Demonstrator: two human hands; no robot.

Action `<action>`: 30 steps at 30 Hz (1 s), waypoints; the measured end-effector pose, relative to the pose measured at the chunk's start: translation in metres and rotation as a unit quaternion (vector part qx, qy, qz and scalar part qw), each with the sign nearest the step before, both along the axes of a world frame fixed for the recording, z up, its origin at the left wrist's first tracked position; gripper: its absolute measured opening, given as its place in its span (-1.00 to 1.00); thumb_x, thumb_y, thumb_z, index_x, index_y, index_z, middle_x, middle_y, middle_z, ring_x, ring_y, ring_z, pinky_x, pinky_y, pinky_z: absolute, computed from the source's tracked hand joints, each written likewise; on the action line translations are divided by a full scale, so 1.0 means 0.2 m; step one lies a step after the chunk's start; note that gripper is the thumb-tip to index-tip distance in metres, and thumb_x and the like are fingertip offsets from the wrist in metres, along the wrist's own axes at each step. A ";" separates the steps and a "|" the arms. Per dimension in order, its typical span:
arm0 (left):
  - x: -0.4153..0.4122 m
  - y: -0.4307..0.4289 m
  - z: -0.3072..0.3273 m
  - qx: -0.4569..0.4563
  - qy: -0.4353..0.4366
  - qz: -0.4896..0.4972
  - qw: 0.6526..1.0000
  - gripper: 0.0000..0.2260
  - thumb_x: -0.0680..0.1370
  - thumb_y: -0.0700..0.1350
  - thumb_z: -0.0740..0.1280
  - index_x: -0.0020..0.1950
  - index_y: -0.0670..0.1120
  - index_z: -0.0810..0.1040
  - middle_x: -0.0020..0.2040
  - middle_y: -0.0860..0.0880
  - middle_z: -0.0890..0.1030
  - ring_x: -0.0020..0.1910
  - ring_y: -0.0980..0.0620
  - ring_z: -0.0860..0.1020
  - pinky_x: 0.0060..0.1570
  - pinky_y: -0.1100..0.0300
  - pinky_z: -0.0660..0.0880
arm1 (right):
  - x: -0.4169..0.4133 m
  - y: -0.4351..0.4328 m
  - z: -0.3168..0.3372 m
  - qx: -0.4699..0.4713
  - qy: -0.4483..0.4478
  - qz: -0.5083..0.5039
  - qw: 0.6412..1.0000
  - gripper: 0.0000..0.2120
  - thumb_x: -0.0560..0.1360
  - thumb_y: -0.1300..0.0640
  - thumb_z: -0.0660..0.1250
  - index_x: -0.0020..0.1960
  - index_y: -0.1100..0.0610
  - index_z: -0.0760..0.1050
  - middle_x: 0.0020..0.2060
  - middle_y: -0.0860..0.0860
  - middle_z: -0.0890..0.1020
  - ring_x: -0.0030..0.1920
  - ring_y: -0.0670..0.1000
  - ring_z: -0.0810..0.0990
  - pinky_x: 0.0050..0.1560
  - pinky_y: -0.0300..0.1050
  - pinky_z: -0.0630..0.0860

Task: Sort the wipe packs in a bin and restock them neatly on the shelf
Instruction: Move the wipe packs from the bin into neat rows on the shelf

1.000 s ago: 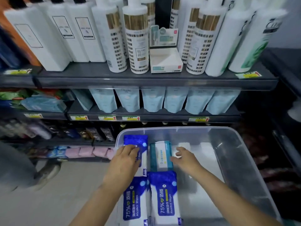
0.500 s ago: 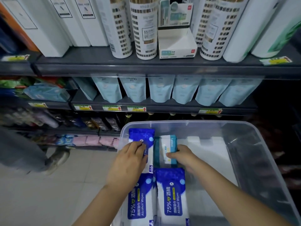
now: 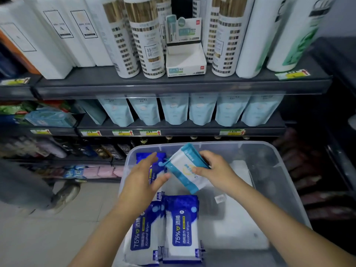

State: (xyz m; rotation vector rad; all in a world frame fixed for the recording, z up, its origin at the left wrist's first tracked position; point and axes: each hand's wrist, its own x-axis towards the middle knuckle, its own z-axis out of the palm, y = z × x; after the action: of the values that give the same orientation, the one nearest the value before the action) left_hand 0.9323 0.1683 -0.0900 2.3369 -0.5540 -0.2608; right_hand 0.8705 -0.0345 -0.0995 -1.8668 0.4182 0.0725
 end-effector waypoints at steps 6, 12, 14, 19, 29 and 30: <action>-0.05 -0.03 0.12 -0.228 0.161 0.047 0.959 -0.68 0.36 0.04 0.40 0.09 0.10 0.50 -0.01 0.04 0.63 0.00 0.09 0.62 -0.07 0.15 0.60 | -0.01 0.13 0.12 0.059 -0.044 0.057 0.996 -0.75 0.43 0.18 0.43 -0.03 -0.12 0.46 -0.03 -0.10 0.62 0.01 -0.09 0.61 0.02 -0.15 0.58; -0.08 0.10 0.08 -0.285 0.120 0.196 0.931 -0.87 0.47 -0.13 0.40 -0.03 0.05 0.52 -0.08 -0.01 0.65 -0.09 0.05 0.65 -0.27 0.23 0.62 | -0.07 0.09 -0.02 -0.005 0.103 0.002 0.995 -0.53 0.45 0.01 0.41 0.31 0.09 0.40 0.19 0.02 0.53 0.11 -0.06 0.50 0.14 -0.16 0.46; -0.09 0.15 0.07 -0.333 0.136 0.253 0.898 -0.89 0.49 -0.15 0.38 -0.02 -0.02 0.52 -0.07 -0.02 0.64 -0.09 0.07 0.64 -0.30 0.29 0.60 | -0.13 0.09 -0.10 0.008 0.188 0.025 0.982 -0.43 0.46 -0.03 0.39 0.38 0.14 0.32 0.25 0.05 0.48 0.14 -0.04 0.48 0.13 -0.15 0.46; -0.17 0.21 0.07 -0.368 0.145 0.317 0.862 -0.92 0.49 -0.17 0.37 -0.07 -0.03 0.51 -0.09 -0.01 0.64 -0.21 0.16 0.66 -0.32 0.29 0.59 | -0.20 0.16 -0.19 0.074 0.244 0.092 0.962 -0.84 0.42 0.10 0.46 -0.12 0.12 0.51 -0.07 0.08 0.67 -0.02 0.05 0.65 -0.08 -0.15 0.57; -0.35 0.26 0.04 -0.355 0.124 0.356 0.855 -0.91 0.49 -0.13 0.38 -0.04 -0.02 0.51 -0.09 -0.03 0.65 -0.17 0.12 0.67 -0.26 0.26 0.62 | -0.22 0.22 -0.18 0.139 0.202 0.024 0.969 -0.68 0.26 0.36 0.52 -0.04 0.15 0.56 -0.10 0.11 0.69 -0.05 0.12 0.66 0.04 0.07 0.57; -0.36 0.27 0.03 -0.353 0.123 0.359 0.855 -0.91 0.49 -0.12 0.38 -0.04 -0.02 0.52 -0.08 -0.02 0.65 -0.15 0.10 0.67 -0.25 0.25 0.62 | -0.22 0.23 -0.18 0.148 0.197 0.022 0.969 -0.68 0.26 0.36 0.51 -0.06 0.12 0.56 -0.09 0.12 0.69 -0.02 0.14 0.65 0.06 0.11 0.55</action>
State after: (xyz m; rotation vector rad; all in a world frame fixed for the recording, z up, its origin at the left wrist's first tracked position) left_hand 0.8609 0.2217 -0.0833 1.5964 0.3344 0.0114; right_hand 0.8257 0.0122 -0.1357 -1.5632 0.6041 0.5163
